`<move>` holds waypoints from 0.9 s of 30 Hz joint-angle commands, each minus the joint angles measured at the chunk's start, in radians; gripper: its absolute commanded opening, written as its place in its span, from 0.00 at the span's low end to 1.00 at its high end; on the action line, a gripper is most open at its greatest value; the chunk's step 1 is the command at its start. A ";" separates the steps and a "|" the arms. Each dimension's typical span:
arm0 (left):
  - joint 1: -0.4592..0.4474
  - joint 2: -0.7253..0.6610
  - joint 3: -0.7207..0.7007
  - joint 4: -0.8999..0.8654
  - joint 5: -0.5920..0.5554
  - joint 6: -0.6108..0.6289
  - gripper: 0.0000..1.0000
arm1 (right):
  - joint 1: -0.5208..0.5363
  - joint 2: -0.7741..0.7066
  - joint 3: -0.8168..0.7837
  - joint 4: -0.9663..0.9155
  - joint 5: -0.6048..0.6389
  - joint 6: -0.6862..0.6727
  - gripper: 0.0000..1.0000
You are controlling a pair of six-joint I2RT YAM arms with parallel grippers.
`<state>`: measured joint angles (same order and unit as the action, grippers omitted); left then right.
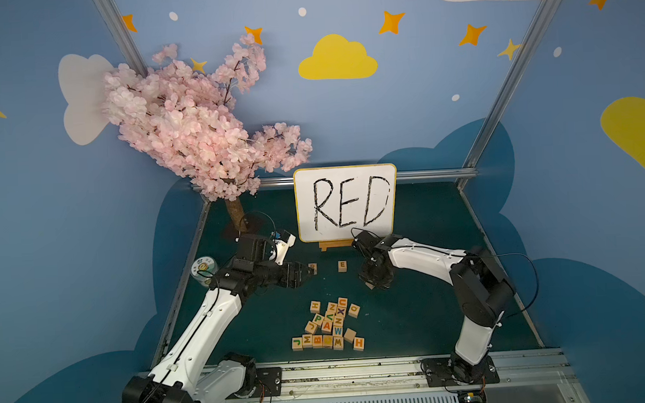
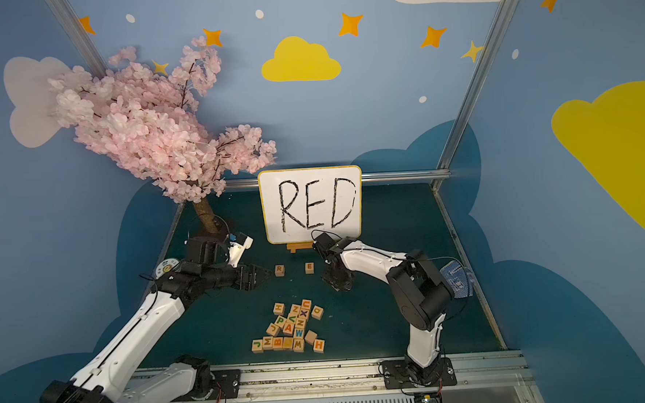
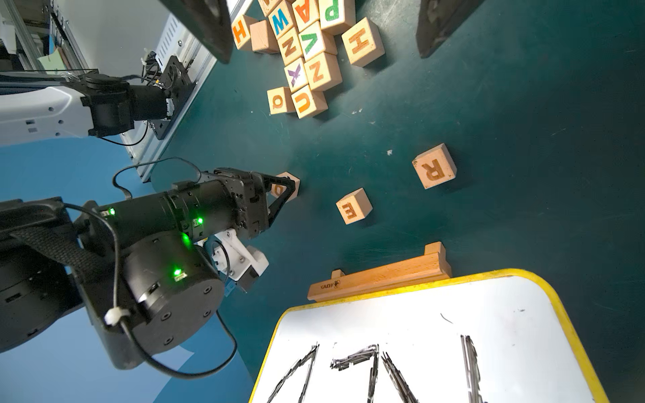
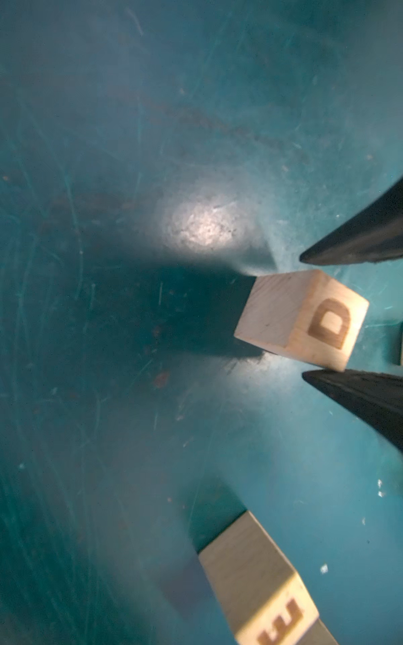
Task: Assemble the uppercase word "red" with letter blocks
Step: Pick up the letter block from the center of the board.
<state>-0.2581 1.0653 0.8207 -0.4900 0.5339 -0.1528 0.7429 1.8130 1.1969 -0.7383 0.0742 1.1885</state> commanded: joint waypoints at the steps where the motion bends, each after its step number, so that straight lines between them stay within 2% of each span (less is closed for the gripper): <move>1: -0.003 -0.018 -0.012 -0.012 -0.003 0.019 0.81 | -0.004 0.014 0.031 -0.019 0.021 -0.009 0.47; 12: -0.003 -0.020 -0.014 -0.015 -0.005 0.019 0.81 | -0.010 0.028 0.034 -0.031 0.026 -0.023 0.44; 20: -0.002 -0.015 -0.014 -0.016 -0.007 0.021 0.81 | -0.020 0.041 0.058 -0.070 0.030 -0.090 0.29; 23: -0.003 -0.011 -0.012 -0.017 -0.009 0.022 0.81 | -0.021 0.053 0.069 -0.077 0.025 -0.132 0.31; 27: -0.002 -0.007 -0.011 -0.017 -0.011 0.023 0.81 | -0.024 0.091 0.107 -0.108 0.010 -0.176 0.42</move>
<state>-0.2581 1.0546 0.8207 -0.4900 0.5228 -0.1482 0.7261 1.8713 1.2675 -0.7921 0.0845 1.0641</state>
